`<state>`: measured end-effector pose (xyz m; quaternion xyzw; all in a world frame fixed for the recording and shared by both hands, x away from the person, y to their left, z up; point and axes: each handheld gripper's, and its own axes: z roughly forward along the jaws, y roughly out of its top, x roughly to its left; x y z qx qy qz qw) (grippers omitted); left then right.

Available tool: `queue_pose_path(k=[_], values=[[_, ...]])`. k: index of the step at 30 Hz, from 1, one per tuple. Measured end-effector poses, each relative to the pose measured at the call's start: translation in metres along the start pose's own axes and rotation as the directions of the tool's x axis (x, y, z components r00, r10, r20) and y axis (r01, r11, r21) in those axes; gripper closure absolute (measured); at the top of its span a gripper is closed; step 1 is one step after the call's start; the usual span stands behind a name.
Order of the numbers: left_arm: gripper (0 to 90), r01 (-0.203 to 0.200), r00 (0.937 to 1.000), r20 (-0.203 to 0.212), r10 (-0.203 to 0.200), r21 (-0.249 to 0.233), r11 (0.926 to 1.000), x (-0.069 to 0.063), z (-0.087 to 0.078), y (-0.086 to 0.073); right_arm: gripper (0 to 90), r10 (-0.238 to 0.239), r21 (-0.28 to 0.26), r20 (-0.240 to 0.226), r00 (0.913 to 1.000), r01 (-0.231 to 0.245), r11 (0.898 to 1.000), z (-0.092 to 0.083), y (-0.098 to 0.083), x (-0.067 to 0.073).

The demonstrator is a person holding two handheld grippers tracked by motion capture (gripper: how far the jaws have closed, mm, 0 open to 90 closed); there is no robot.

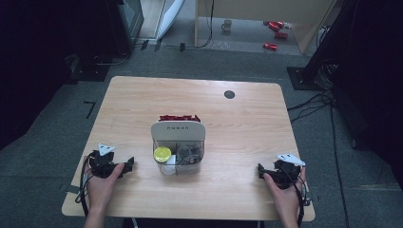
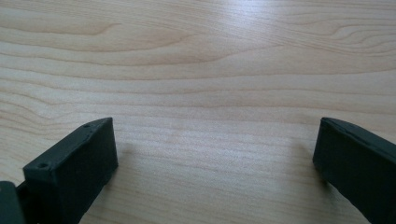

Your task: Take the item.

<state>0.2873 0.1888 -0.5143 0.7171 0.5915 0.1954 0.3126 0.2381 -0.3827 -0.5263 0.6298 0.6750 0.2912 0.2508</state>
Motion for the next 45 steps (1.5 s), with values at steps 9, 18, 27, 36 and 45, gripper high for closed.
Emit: queue_pose_path(k=[9, 18, 27, 36, 45], values=[[0.0, -0.010, 0.9997, 0.021, 0.012, -0.085, 0.9964, -0.009, -0.024, 0.008, 0.0, -0.001, -0.003, 0.002, 1.0000, 0.001, 1.000, -0.001, -0.001, -0.001], [0.0, -0.031, 0.9978, 0.054, 0.038, -0.128, 0.9913, -0.021, -0.038, 0.022, 0.0, 0.001, 0.000, 0.001, 1.0000, -0.001, 1.000, -0.001, -0.001, 0.000], [0.0, -0.044, 0.9963, 0.068, 0.053, -0.125, 0.9912, -0.025, -0.039, 0.021, 0.0, -0.013, -0.002, -0.007, 0.9999, 0.013, 1.000, -0.001, -0.001, 0.000], [0.0, -0.056, 0.9967, 0.052, 0.062, -0.108, 0.9926, -0.024, -0.035, 0.016, 0.0, -0.020, 0.000, -0.018, 0.9996, 0.020, 1.000, -0.001, -0.001, 0.001], [3.8, -0.050, 0.9966, 0.058, 0.058, -0.132, 0.9900, -0.027, -0.039, 0.017, 0.0, -0.027, 0.000, -0.026, 0.9993, 0.027, 1.000, -0.001, -0.001, 0.001]])
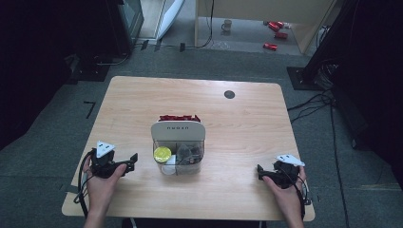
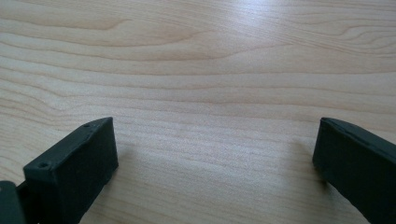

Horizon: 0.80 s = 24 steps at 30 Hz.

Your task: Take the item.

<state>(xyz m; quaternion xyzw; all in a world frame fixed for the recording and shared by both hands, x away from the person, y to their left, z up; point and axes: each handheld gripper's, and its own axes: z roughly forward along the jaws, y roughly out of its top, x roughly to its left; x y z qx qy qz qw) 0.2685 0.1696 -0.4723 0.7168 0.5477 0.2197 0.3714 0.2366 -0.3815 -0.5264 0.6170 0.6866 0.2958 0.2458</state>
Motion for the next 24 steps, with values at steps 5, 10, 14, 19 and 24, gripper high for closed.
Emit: queue_pose_path(k=[5, 10, 14, 19, 24], values=[[6.2, -0.002, 0.9996, 0.029, 0.003, -0.032, 0.9995, -0.004, -0.007, 0.006, 0.0, -0.004, -0.001, -0.002, 1.0000, 0.004, 1.000, 0.000, 0.000, 0.000], [6.9, -0.007, 0.9990, 0.043, 0.010, -0.055, 0.9985, -0.008, -0.015, 0.013, 0.0, -0.005, -0.001, -0.003, 1.0000, 0.005, 1.000, 0.000, 0.000, 0.000], [7.5, -0.016, 0.9983, 0.055, 0.020, -0.077, 0.9969, -0.012, -0.023, 0.021, 0.0, -0.006, -0.001, -0.004, 1.0000, 0.006, 1.000, 0.000, 0.000, 0.000], [8.1, -0.037, 0.9963, 0.075, 0.044, -0.092, 0.9951, -0.021, -0.027, 0.026, 0.0, -0.006, -0.001, -0.003, 1.0000, 0.006, 1.000, 0.000, 0.000, 0.000], [8.2, -0.049, 0.9932, 0.100, 0.060, -0.110, 0.9927, -0.028, -0.030, 0.030, 0.0, -0.006, -0.001, -0.004, 1.0000, 0.006, 1.000, 0.000, 0.000, 0.000]])
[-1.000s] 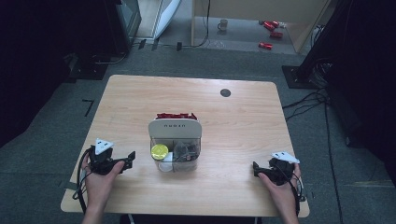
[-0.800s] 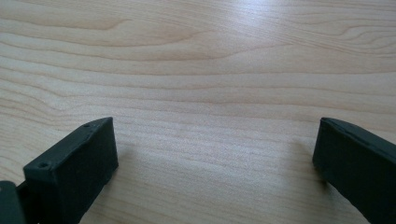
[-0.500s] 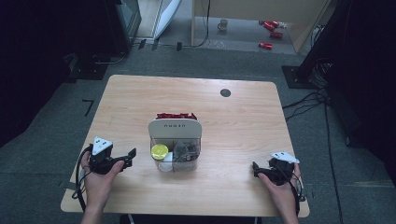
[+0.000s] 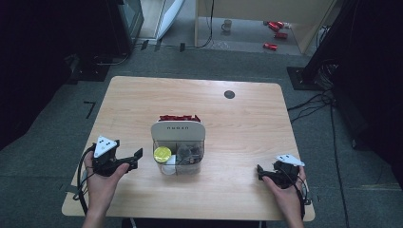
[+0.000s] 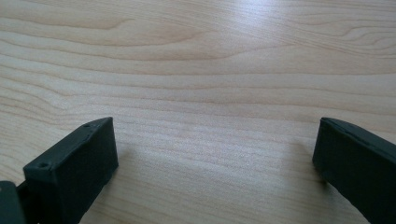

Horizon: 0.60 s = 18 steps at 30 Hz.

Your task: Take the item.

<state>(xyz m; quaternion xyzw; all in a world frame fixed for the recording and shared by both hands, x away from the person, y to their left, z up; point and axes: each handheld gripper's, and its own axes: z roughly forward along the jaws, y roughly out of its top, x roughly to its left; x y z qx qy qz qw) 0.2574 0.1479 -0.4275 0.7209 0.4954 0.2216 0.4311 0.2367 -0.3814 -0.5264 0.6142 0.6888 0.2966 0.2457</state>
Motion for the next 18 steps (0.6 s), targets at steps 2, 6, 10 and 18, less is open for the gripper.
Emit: queue_pose_path(k=[2, 6, 10, 18], values=[[8.2, -0.004, 1.0000, 0.006, 0.004, -0.002, 1.0000, -0.002, 0.000, 0.001, 0.0, 0.000, 0.000, 0.000, 1.0000, 0.000, 1.000, 0.000, 0.000, 0.000], [14.1, -0.019, 0.9996, 0.020, 0.019, -0.022, 0.9996, -0.009, -0.001, 0.007, 0.0, -0.001, 0.000, 0.000, 1.0000, 0.001, 1.000, 0.000, 0.000, 0.000], [15.2, -0.050, 0.9972, 0.054, 0.052, -0.038, 0.9980, -0.018, -0.001, 0.014, 0.0, -0.001, 0.000, -0.001, 1.0000, 0.001, 1.000, 0.000, 0.000, 0.000], [16.9, -0.097, 0.9882, 0.116, 0.100, -0.030, 0.9948, -0.032, 0.008, 0.017, 0.0, -0.002, 0.001, -0.003, 1.0000, 0.002, 1.000, 0.000, 0.000, 0.000]])
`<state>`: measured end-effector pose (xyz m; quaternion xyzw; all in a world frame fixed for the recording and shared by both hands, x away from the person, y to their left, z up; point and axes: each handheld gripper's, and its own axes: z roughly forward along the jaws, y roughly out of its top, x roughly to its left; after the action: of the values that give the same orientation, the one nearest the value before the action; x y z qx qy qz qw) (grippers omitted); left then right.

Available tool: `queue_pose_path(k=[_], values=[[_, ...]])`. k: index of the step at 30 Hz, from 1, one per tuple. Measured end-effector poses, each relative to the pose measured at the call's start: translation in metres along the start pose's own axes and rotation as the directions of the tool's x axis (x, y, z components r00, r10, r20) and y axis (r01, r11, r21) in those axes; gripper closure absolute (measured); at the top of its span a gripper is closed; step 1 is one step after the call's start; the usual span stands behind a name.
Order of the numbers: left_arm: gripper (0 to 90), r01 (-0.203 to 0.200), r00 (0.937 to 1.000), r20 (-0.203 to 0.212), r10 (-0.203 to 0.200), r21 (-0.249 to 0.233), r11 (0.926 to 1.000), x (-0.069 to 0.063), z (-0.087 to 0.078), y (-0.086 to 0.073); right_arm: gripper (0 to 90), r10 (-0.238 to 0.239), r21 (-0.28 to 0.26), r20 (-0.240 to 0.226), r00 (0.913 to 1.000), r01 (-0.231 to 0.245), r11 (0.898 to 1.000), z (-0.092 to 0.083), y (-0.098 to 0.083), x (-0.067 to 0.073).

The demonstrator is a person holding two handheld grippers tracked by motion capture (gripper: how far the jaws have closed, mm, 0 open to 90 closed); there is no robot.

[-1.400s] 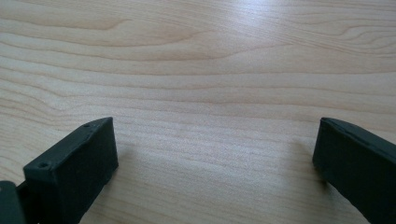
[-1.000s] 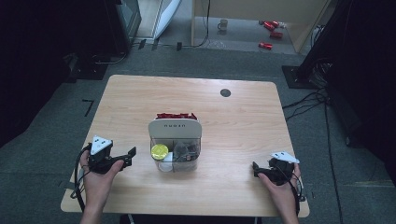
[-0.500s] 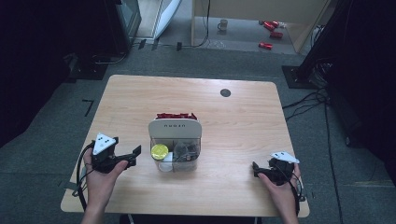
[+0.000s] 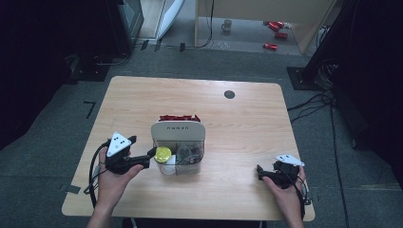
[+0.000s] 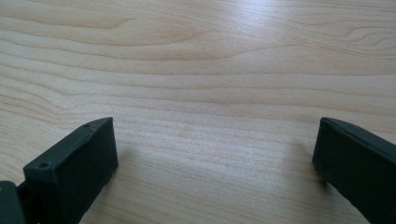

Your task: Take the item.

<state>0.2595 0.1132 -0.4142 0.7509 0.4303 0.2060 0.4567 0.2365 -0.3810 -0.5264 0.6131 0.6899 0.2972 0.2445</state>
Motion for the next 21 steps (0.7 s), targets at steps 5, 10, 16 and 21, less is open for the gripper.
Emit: queue_pose_path(k=[5, 10, 16, 21], values=[[21.6, 0.002, 0.9998, 0.018, -0.002, -0.002, 1.0000, -0.001, 0.006, 0.004, 0.0, -0.001, 0.000, -0.001, 1.0000, 0.001, 1.000, 0.000, 0.000, 0.000], [24.1, 0.002, 0.9996, 0.029, -0.002, -0.007, 1.0000, -0.003, 0.009, 0.012, 0.0, 0.001, -0.001, 0.001, 1.0000, -0.001, 1.000, 0.000, 0.000, 0.001], [24.6, -0.029, 0.9992, 0.029, 0.029, -0.008, 0.9996, -0.007, 0.014, 0.023, 0.0, -0.001, -0.001, 0.001, 1.0000, 0.001, 1.000, -0.001, -0.001, 0.001], [25.4, -0.061, 0.9966, 0.055, 0.061, -0.013, 0.9981, -0.015, 0.020, 0.029, 0.0, -0.002, -0.001, -0.001, 1.0000, 0.002, 1.000, -0.001, -0.001, 0.002]])
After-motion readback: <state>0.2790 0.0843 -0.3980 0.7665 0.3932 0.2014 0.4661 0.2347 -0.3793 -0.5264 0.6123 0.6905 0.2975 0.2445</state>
